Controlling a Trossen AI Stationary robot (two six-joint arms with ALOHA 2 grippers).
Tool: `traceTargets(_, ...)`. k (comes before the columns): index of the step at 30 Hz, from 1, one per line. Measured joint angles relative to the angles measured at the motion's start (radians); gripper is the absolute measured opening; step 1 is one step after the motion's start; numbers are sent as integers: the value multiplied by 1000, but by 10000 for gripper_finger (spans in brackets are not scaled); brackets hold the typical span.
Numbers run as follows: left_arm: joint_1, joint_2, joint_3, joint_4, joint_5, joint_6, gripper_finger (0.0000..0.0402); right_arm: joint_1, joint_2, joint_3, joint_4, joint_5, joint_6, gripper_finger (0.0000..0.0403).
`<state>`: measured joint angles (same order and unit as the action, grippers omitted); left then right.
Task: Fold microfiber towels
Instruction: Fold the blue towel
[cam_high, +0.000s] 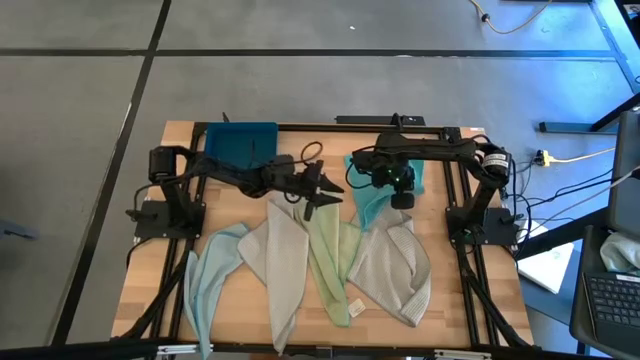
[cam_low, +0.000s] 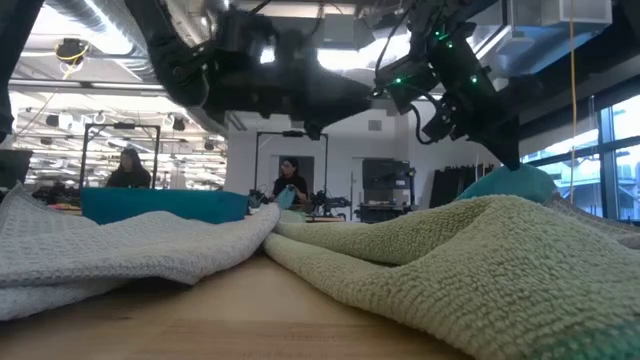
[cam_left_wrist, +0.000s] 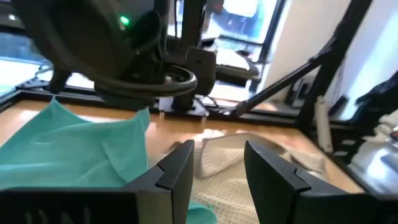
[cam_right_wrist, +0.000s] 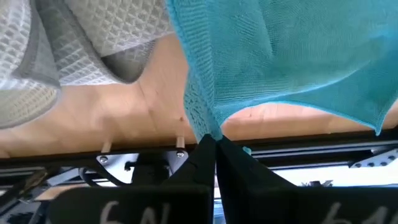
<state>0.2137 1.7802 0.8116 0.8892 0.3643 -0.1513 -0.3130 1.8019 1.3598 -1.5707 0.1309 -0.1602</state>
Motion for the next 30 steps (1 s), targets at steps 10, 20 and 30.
traceTargets(10, -60, 0, 69, -141, -94, 76, 142, 13, -115, -1, -1, 85, 107, 10)
traceTargets(20, -75, 0, 69, -130, -88, 75, 145, 73, -309, -1, -1, 12, 286, 10)
traceTargets(30, -86, 0, 69, -160, 41, 70, 147, 147, -366, -95, 0, -22, 292, 10)
